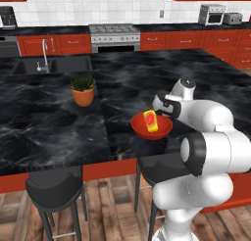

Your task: Place the cup inside the bowl on the dining table and move the bowl to any counter.

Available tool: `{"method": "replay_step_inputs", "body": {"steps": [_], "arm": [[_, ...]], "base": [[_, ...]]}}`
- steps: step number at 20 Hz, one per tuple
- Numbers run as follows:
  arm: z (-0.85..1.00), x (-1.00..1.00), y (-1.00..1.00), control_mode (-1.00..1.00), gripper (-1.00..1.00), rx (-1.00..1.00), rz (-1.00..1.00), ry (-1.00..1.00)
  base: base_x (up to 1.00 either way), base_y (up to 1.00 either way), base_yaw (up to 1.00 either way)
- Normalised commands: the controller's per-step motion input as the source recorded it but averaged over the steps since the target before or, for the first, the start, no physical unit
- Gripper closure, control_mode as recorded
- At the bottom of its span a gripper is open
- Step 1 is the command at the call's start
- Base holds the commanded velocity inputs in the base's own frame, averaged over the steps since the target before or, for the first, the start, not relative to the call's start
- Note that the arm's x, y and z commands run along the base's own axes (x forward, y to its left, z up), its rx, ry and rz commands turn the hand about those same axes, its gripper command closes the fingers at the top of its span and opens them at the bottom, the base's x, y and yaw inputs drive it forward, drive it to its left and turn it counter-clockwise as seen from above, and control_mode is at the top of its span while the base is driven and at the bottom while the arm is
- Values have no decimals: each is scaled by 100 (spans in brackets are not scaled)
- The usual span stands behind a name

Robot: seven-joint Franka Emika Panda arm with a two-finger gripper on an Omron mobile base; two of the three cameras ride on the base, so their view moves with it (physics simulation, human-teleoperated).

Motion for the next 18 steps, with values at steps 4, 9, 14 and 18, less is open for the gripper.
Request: {"method": "replay_step_inputs", "body": {"steps": [4,9,14,18], "arm": [[9,0,0,-100,-100,0,0,0],[0,0,-2,-100,-100,0,0,0],[-4,-15,-11,-100,-100,5,0,0],[-13,-26,-24,-100,-100,12,0,0]], "base": [[0,0,0],[0,0,0],[0,0,0],[0,0,0]]}}
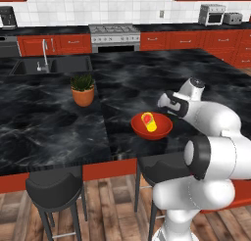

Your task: Place the cup inside the bowl on the dining table and move the bowl to any counter.

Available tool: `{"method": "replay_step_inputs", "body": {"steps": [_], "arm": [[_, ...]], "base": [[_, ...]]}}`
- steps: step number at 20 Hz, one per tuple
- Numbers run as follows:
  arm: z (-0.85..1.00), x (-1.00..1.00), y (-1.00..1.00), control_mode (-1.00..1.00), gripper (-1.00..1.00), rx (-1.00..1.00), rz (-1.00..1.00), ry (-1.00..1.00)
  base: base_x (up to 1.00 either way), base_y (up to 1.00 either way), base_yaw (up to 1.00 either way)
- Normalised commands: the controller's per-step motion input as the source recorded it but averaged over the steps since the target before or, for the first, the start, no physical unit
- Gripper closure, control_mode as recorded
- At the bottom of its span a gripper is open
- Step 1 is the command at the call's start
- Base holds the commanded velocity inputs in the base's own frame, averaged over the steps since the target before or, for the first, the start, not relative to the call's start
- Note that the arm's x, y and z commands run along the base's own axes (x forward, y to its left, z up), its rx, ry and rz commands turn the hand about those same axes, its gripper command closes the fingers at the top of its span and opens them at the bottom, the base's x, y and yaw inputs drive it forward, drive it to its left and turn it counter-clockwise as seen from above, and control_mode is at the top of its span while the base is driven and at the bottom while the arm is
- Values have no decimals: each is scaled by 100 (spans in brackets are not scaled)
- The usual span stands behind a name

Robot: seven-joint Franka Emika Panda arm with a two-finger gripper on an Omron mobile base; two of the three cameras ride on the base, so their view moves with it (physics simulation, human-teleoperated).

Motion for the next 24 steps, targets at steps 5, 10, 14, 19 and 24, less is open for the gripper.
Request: {"method": "replay_step_inputs", "body": {"steps": [5,10,14,19,24], "arm": [[-15,-19,-28,-100,-100,15,0,0],[0,-1,-23,-100,-100,15,0,2],[7,14,-21,-100,-100,16,0,7],[2,29,-13,-100,-100,12,8,10],[0,22,-2,-100,-100,3,10,11]], "base": [[0,0,0],[0,0,0],[0,0,0],[0,0,0],[0,0,0]]}}
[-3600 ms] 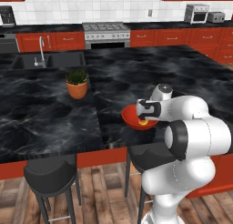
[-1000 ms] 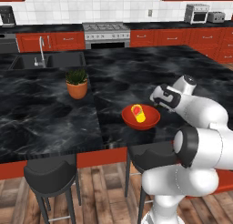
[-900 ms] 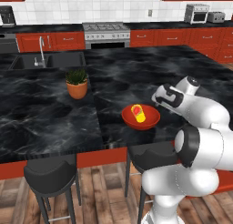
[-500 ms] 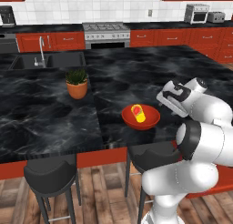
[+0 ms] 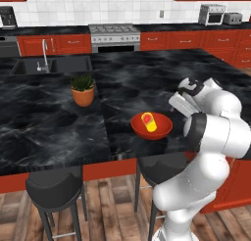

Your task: Place the cup inside the bowl on the dining table and move the bowl to any counter.

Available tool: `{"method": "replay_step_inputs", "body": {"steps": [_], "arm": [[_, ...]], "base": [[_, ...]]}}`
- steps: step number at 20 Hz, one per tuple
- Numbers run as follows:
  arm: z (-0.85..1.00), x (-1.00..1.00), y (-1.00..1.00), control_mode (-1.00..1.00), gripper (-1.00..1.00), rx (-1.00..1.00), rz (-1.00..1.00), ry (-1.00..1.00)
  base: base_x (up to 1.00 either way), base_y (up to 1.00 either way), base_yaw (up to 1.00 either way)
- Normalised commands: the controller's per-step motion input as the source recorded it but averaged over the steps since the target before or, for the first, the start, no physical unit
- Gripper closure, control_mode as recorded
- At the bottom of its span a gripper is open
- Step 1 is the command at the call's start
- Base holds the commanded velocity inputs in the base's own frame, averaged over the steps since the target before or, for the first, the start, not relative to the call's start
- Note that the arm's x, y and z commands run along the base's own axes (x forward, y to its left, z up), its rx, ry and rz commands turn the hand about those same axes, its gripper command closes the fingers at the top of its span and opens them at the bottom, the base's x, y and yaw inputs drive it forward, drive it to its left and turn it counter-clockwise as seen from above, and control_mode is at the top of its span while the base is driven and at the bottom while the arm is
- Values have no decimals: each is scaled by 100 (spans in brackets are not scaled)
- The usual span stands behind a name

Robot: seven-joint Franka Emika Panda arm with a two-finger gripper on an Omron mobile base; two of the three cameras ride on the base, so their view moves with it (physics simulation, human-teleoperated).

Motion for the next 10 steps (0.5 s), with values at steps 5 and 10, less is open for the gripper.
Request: {"method": "replay_step_inputs", "body": {"steps": [5,10], "arm": [[-1,11,0,-100,-100,0,6,5],[-22,0,0,-100,-100,0,4,0]], "base": [[0,0,0],[0,0,0]]}}
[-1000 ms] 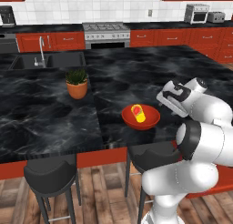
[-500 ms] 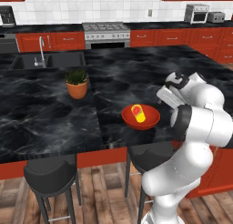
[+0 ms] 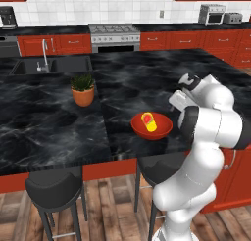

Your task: Place the cup inside the bowl on the dining table and move the bowl to any counter.

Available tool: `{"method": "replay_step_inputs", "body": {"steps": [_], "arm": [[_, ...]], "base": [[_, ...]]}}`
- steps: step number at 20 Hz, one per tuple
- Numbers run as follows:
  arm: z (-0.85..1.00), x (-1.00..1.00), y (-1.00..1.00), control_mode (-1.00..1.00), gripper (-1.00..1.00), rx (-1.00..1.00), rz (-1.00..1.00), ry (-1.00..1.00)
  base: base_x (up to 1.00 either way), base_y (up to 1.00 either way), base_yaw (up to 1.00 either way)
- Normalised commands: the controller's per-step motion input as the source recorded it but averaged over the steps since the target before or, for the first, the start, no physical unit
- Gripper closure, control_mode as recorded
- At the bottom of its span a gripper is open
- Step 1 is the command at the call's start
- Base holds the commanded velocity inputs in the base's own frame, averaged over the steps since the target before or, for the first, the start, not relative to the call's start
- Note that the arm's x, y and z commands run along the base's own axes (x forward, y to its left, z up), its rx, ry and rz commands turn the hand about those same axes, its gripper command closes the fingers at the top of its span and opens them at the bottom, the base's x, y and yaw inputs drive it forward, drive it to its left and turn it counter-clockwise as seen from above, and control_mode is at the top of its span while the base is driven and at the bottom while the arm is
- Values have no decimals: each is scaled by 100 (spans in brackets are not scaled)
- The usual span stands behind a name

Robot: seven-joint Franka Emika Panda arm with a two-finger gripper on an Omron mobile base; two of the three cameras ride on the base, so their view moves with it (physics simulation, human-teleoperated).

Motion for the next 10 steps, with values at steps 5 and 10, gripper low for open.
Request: {"method": "replay_step_inputs", "body": {"steps": [5,10], "arm": [[-38,2,0,-100,-100,0,4,0],[-30,5,0,-100,-100,0,4,0]], "base": [[0,0,0],[0,0,0]]}}
